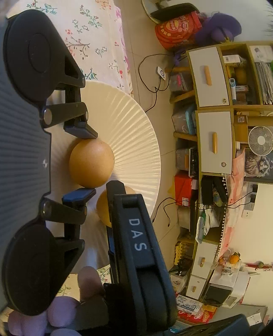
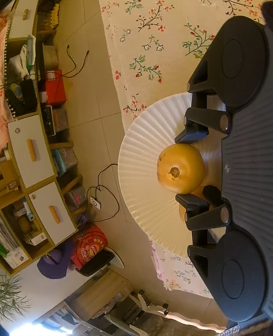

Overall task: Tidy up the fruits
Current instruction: 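Lower and release the grapefruit with the left tool while the right tool releases the pear onto the plate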

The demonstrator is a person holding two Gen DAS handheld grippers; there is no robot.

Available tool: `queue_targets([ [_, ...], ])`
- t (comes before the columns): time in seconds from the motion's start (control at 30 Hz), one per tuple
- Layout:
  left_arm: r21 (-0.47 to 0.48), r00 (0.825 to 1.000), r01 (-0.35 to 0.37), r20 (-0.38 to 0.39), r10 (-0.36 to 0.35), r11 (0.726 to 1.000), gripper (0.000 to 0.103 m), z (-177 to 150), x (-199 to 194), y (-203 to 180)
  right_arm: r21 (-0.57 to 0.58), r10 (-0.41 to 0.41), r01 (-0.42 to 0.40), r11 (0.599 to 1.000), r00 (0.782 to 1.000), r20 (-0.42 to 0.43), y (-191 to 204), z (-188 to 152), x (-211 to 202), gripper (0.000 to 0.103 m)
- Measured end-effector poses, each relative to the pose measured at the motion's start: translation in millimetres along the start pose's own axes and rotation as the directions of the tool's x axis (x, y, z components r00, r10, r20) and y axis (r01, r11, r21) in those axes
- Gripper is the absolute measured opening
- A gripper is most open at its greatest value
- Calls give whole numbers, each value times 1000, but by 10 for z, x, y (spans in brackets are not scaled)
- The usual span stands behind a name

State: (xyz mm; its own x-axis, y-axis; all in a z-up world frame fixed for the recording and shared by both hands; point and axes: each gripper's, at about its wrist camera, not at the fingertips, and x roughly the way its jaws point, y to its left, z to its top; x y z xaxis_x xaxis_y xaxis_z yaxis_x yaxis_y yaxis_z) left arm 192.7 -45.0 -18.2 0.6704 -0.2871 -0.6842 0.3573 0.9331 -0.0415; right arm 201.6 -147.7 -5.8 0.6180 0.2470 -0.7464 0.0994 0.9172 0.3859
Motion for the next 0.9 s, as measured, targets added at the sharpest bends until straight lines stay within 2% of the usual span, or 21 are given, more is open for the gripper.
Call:
queue_targets([
  [0.3, -5, 1000, 1, -2, -1, 1000, 33, 23, 14, 30, 7, -7, 7, 1000, 1000, -6, 22, 33, 9, 49],
  [0.37, -9, 1000, -3, -6, 3, 1000, 39, 30, 4, 34, 4, -3, 3, 1000, 1000, 0, 29, 39, -22, 53],
  [0.43, -17, 1000, -2, 1, 2, 1000, 56, 37, -18, 32, -2, 1, -1, 1000, 1000, 5, 38, 38, -61, 60],
  [0.5, -25, 1000, -2, 14, 2, 1000, 62, 42, -60, 28, -8, 1, -1, 1000, 1000, 9, 46, 35, -98, 65],
  [0.9, 2, 1000, -24, 6, 24, 1000, 78, -27, -324, -17, -21, -28, 29, 999, 999, 32, 42, -22, -406, 83],
])
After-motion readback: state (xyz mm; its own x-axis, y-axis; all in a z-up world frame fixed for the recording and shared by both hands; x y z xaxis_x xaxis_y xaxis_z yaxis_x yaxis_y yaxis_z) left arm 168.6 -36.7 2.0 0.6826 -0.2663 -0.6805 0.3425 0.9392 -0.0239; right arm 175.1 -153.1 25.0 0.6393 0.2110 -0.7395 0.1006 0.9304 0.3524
